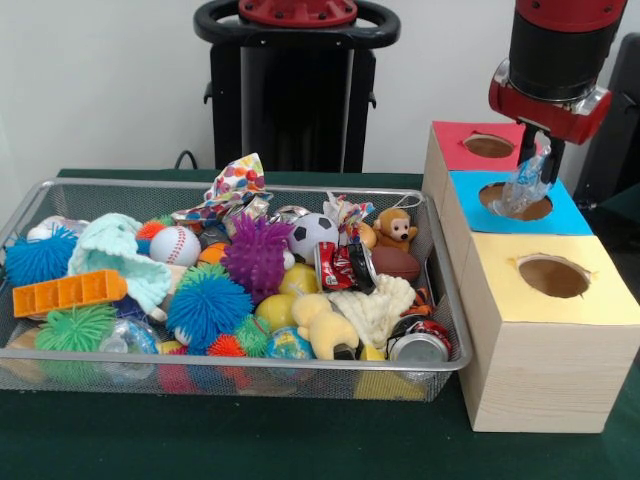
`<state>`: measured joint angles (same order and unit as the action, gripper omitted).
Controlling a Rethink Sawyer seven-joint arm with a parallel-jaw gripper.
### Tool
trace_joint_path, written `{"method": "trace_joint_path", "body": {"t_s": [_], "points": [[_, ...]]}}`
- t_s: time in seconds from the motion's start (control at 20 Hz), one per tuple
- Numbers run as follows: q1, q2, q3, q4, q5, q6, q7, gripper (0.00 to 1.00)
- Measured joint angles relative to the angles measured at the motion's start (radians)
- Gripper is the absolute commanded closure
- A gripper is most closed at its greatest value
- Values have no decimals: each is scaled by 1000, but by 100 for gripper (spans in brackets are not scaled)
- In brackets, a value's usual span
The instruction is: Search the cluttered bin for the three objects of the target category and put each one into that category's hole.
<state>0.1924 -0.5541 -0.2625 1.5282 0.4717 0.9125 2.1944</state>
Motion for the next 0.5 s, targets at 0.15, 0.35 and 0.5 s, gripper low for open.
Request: {"method": "trace_joint_path", "body": {"t_s": [0.15, 0.35, 0.5], "points": [[0, 0, -1, 1, 0, -3, 0, 0], [0, 0, -3, 4, 0, -17, 0, 0], [0, 0, -6, 4, 0, -21, 0, 0]]}}
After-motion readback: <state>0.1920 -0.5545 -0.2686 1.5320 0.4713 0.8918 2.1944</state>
